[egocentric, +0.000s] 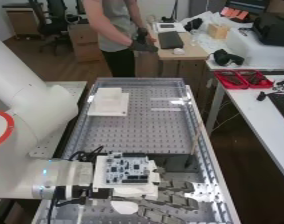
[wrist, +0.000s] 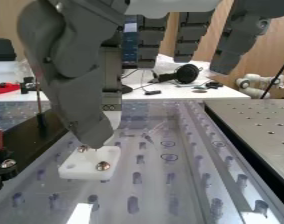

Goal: Grab the paper clip and place it in the clear container

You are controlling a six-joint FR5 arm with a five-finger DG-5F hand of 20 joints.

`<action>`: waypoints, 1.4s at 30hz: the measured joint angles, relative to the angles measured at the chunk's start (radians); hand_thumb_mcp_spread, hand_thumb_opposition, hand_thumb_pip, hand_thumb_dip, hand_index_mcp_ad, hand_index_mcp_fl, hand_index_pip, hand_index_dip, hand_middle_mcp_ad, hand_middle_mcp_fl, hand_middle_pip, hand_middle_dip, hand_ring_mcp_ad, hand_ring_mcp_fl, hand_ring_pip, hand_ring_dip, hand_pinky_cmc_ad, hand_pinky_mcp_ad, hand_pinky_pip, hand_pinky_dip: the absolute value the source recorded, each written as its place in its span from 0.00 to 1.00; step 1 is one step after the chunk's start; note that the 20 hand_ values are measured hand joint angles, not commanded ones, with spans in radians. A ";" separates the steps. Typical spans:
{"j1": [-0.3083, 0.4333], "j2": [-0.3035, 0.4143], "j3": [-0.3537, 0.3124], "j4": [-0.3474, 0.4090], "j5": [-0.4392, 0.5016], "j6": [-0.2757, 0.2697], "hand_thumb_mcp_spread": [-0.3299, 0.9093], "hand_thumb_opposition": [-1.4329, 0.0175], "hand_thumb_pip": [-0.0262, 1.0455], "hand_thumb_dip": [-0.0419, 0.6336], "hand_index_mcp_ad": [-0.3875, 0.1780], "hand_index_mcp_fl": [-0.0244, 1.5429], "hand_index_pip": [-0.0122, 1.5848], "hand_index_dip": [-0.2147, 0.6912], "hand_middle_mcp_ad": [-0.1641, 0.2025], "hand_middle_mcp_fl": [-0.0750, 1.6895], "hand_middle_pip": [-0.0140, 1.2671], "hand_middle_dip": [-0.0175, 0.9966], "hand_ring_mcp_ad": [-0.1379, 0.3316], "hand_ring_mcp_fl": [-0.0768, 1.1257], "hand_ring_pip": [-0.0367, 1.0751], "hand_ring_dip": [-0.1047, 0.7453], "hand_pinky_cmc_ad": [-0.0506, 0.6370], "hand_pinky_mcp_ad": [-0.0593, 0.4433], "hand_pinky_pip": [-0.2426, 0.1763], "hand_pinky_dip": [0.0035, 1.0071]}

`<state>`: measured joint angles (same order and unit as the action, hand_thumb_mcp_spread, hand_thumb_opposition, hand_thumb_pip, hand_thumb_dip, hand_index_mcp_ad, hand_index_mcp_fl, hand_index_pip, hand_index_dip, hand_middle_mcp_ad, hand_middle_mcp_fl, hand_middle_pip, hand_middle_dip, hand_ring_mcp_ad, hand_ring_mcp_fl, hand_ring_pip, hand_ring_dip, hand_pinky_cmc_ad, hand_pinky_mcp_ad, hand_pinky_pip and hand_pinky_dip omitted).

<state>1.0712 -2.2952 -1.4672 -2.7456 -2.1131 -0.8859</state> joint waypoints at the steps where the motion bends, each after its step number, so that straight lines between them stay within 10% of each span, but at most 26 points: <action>1: 0.000 0.000 0.000 0.000 -0.001 0.000 0.66 0.39 0.61 0.46 0.26 0.20 0.90 0.32 0.41 0.07 0.11 0.19 0.51 0.06 0.11 0.23 0.55 0.65 0.59 0.18; 42: 0.009 0.048 -0.028 0.043 0.017 0.088 0.67 0.33 0.57 0.45 0.33 0.43 0.86 0.30 0.41 0.11 0.11 0.19 0.51 0.08 0.13 0.23 0.55 0.65 0.59 0.18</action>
<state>1.0805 -2.2474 -1.4953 -2.7028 -2.0958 -0.7977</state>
